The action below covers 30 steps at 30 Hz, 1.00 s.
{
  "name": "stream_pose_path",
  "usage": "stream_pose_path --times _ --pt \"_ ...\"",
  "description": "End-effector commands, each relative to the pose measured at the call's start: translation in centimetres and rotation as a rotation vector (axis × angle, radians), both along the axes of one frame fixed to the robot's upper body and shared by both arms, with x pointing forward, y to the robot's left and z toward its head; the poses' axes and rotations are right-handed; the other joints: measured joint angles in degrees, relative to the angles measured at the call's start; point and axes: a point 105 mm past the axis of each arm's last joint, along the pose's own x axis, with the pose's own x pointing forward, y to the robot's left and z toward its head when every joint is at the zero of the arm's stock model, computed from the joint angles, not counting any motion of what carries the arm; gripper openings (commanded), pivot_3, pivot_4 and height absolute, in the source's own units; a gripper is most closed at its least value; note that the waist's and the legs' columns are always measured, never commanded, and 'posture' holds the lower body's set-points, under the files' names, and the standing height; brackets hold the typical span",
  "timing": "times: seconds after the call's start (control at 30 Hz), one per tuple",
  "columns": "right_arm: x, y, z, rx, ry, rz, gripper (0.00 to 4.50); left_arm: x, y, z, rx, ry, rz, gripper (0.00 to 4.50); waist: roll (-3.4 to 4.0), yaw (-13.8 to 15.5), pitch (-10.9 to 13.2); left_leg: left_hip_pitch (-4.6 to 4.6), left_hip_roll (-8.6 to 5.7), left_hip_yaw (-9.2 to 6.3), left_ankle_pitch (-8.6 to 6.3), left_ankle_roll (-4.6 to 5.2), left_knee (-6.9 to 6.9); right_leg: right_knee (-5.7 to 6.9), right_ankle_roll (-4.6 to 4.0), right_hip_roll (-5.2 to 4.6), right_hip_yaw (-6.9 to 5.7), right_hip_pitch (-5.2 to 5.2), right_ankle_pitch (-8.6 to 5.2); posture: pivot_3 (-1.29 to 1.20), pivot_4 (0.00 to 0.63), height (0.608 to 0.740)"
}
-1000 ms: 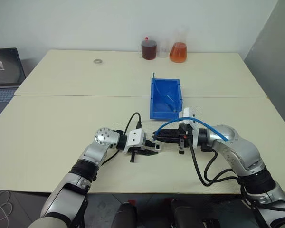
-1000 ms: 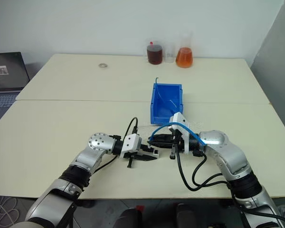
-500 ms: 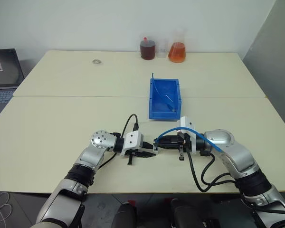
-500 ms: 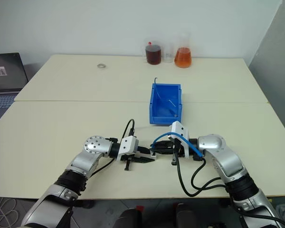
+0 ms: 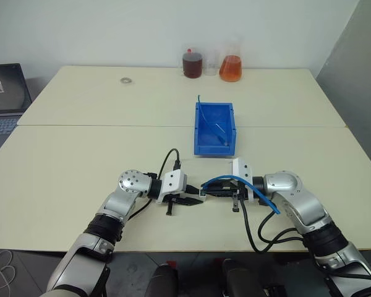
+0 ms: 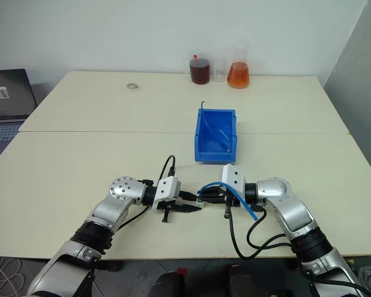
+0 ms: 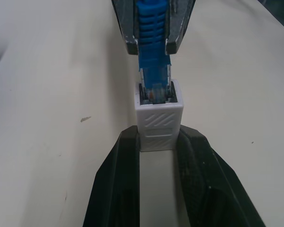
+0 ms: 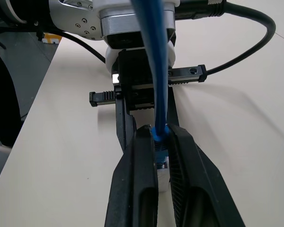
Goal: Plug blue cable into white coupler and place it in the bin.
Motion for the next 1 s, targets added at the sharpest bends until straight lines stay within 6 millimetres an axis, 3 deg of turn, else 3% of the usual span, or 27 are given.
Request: stream_pose_path --times 0.03,0.43,0.8,0.87,1.0 --pt "0.1 0.0 -0.4 -0.036 -0.014 0.016 0.07 -0.5 -0.3 -0.2 0.016 0.009 -0.032 0.77 0.00 0.0 0.0 0.01 0.00 0.00 0.00 0.00 0.00 0.02 0.00 0.00 0.00 0.00 0.00 0.00 0.150 0.740" --pt "-1.1 0.5 -3.5 -0.128 0.087 0.057 0.07 -0.6 0.1 -0.2 0.013 0.007 -0.018 0.77 0.02 -0.1 -0.2 0.14 -0.01 0.02 0.00 0.00 0.01 0.22 -0.05 0.00 0.03 0.03 -0.03 0.00 0.150 0.740" --pt "-0.5 0.4 -3.5 -0.096 0.153 0.029 0.07 -0.7 0.4 0.1 0.012 0.005 -0.006 0.77 0.00 -0.6 -0.3 0.34 0.00 0.03 0.00 0.00 0.00 0.50 -0.17 0.03 0.05 0.08 -0.11 0.00 0.150 0.740" --pt "-0.3 0.3 -3.2 -0.092 0.150 0.021 0.07 -0.9 0.7 0.4 0.003 0.037 -0.008 1.47 0.00 -0.6 -0.3 0.34 0.00 0.02 0.00 0.00 0.01 0.52 -0.18 0.03 0.05 0.08 -0.12 0.00 0.150 0.740" --pt "0.2 0.2 -2.4 -0.072 0.140 0.001 0.07 -1.2 1.5 1.9 -0.024 0.052 0.010 2.20 0.00 -1.0 -0.3 0.34 0.00 0.01 0.00 0.00 0.00 0.56 -0.20 0.03 0.04 0.07 -0.13 0.00 0.150 0.740"
